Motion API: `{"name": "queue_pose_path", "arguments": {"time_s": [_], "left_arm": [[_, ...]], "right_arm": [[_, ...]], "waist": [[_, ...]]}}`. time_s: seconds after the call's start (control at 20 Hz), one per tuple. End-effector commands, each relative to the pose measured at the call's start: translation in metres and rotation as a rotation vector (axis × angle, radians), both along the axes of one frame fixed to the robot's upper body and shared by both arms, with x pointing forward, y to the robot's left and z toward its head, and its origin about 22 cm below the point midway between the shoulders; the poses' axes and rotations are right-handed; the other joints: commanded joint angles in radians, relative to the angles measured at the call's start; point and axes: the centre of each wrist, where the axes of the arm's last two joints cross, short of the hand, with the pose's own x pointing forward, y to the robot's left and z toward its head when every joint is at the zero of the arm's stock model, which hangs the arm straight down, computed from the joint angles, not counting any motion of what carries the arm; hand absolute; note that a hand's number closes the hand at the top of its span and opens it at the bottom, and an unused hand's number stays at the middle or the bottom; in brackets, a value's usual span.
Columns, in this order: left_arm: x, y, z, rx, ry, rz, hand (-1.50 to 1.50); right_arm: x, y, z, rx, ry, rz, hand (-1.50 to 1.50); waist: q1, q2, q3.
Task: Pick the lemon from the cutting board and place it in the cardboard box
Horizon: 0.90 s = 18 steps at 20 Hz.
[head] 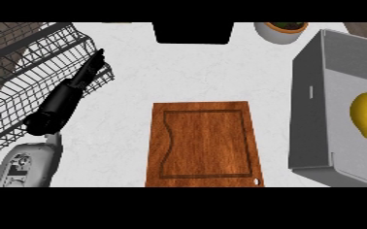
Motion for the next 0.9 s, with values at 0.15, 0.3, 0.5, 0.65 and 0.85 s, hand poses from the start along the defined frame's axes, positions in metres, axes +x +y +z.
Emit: {"name": "queue_pose_path", "arguments": {"time_s": [0.15, 0.3, 0.5, 0.65, 0.85], "left_arm": [[-0.002, -0.008, -0.002, 0.015, 0.009, -0.012, 0.0], [-0.002, -0.008, -0.003, -0.005, 0.013, -0.005, 0.0], [-0.006, 0.005, 0.009, 0.001, -0.024, 0.004, 0.0], [-0.009, -0.006, -0.002, 0.004, -0.006, -0.009, 0.0], [0.0, -0.011, -0.009, 0.004, -0.015, -0.003, 0.0]], "right_arm": [[0.034, -0.067, 0.007, -0.095, 0.254, -0.006, 1.5], [0.049, -0.069, -0.008, -0.193, 0.347, 0.022, 1.5], [0.058, -0.091, -0.02, -0.219, 0.447, 0.033, -1.5], [0.063, -0.099, -0.033, -0.183, 0.478, 0.164, -1.5], [0.075, -0.09, -0.03, -0.011, 0.368, 0.31, -1.5]], "waist": [[0.007, 0.002, 0.001], [0.016, 0.004, 0.001], [0.011, 0.001, 0.001], [0.01, 0.001, 0.001], [-0.003, 0.0, 0.001]]}}
